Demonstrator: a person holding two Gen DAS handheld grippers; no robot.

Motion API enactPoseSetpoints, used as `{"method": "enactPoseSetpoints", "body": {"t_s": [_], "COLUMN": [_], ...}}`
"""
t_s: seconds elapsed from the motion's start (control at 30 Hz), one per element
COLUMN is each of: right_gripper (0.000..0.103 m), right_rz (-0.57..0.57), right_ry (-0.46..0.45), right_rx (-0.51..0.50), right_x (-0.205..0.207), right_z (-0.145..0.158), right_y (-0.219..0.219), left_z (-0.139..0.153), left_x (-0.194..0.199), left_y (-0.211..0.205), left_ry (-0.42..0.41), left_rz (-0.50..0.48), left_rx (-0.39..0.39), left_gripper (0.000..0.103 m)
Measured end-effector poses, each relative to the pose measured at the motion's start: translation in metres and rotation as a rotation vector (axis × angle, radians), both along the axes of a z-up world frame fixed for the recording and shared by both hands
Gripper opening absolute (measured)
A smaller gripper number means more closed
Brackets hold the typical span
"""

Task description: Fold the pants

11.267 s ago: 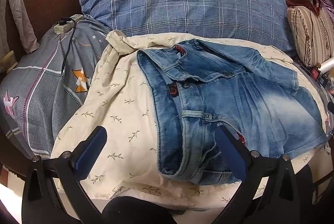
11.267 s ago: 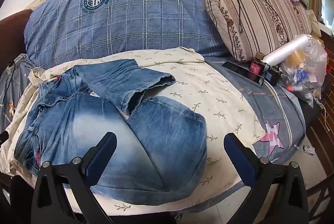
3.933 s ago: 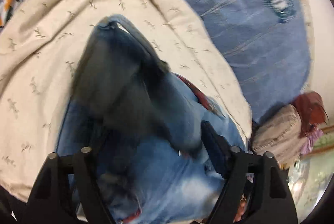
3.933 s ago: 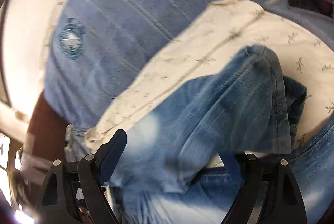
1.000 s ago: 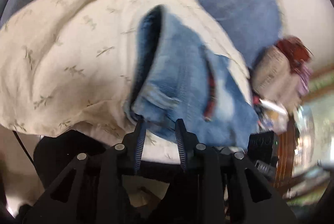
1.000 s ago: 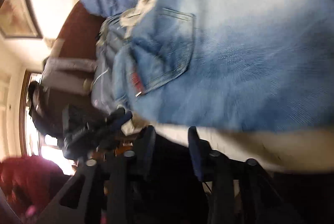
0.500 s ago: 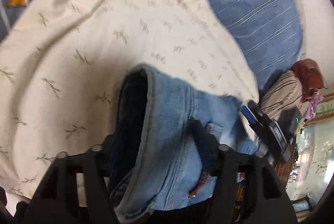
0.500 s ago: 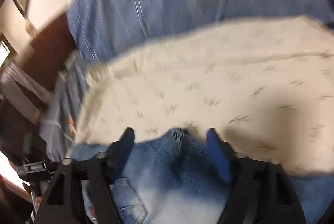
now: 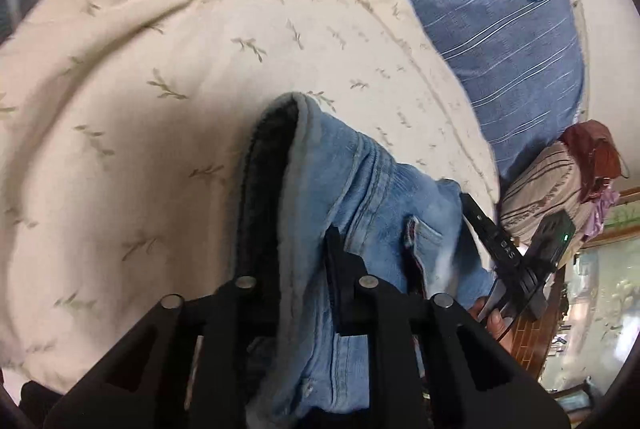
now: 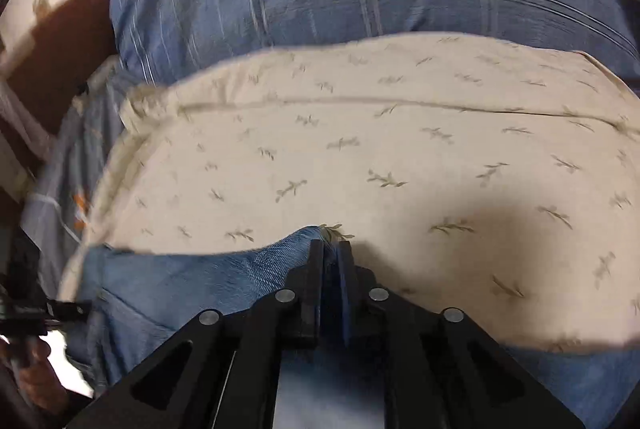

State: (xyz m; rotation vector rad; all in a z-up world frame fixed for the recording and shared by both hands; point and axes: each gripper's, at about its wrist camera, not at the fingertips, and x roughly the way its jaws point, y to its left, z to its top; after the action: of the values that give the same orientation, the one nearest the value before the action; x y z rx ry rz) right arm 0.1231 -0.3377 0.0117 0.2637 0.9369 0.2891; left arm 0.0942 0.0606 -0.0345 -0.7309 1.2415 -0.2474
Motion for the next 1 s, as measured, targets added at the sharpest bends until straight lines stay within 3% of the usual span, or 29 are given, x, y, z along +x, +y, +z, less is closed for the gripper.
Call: {"method": "enactPoseSetpoints", "body": {"t_s": [0.07, 0.13, 0.17, 0.23, 0.3, 0.33, 0.37, 0.5, 0.53, 0.57, 0.6, 0.63, 0.67, 0.73, 0.77, 0.83, 0.9, 0.93, 1.0], "right_gripper": [0.034, 0.04, 0.04, 0.043, 0.054, 0.067, 0.069, 0.069, 0.066, 0.045, 0.025, 0.005, 0.002, 0.002, 0.002, 0.002, 0.002, 0.008, 0.008], "right_rz": [-0.082, -0.196, -0.252, -0.399, -0.519, -0.579, -0.614, -0.621, -0.585, -0.561, -0.54, -0.507, -0.5, -0.538, -0.55, -0.583, -0.612, -0.627, -0.663], "right_ry": [-0.039, -0.085, -0.1, -0.137, -0.141, -0.108, -0.071, 0.048, 0.067, 0.062, 0.036, -0.024, -0.13, -0.206, -0.173, -0.015, 0.103, 0.105, 0.022], "right_rx": [0.091, 0.123, 0.116, 0.056, -0.007, -0.02, -0.01, 0.078, 0.094, 0.072, 0.016, -0.014, -0.009, 0.016, 0.015, -0.073, -0.108, -0.086, 0.036], "right_x": [-0.023, -0.052, -0.065, -0.095, -0.115, -0.125, -0.13, -0.127, -0.12, -0.117, -0.115, -0.116, -0.124, -0.131, -0.125, -0.108, -0.108, -0.116, -0.145], "right_z": [0.014, 0.026, 0.033, 0.047, 0.051, 0.049, 0.043, 0.008, -0.001, 0.0, 0.006, 0.019, 0.039, 0.055, 0.049, 0.018, -0.007, -0.01, -0.002], "right_y": [-0.033, -0.078, -0.101, -0.162, -0.209, -0.239, -0.259, -0.291, -0.29, -0.286, -0.278, -0.277, -0.275, -0.28, -0.286, -0.299, -0.312, -0.316, -0.325], "left_z": [0.019, 0.033, 0.04, 0.051, 0.056, 0.055, 0.052, 0.023, 0.014, 0.008, 0.005, 0.007, 0.011, 0.015, 0.01, -0.004, -0.017, -0.019, -0.016], "left_x": [-0.018, -0.039, -0.048, -0.071, -0.092, -0.1, -0.106, -0.1, -0.091, -0.083, -0.078, -0.073, -0.07, -0.068, -0.067, -0.067, -0.07, -0.071, -0.073], "left_y": [0.005, 0.009, 0.009, 0.009, 0.005, 0.004, 0.002, -0.017, -0.02, -0.022, -0.023, -0.025, -0.027, -0.034, -0.037, -0.04, -0.039, -0.037, -0.035], "left_ry": [-0.05, -0.09, -0.103, -0.143, -0.168, -0.168, -0.16, -0.071, -0.034, 0.005, 0.035, 0.036, 0.022, 0.009, 0.021, 0.071, 0.117, 0.131, 0.122], "left_rz": [-0.02, -0.043, -0.054, -0.083, -0.111, -0.118, -0.122, -0.122, -0.102, -0.083, -0.076, -0.079, -0.081, -0.094, -0.098, -0.096, -0.079, -0.068, -0.064], "left_rx": [0.01, -0.014, -0.033, -0.072, -0.101, -0.12, -0.139, -0.127, -0.116, -0.126, -0.144, -0.158, -0.137, -0.064, -0.045, -0.017, -0.043, -0.061, -0.065], "left_gripper": [0.019, 0.043, 0.06, 0.067, 0.076, 0.081, 0.082, 0.081, 0.073, 0.041, 0.016, 0.013, 0.013, 0.013, 0.013, 0.013, 0.013, 0.014, 0.016]}}
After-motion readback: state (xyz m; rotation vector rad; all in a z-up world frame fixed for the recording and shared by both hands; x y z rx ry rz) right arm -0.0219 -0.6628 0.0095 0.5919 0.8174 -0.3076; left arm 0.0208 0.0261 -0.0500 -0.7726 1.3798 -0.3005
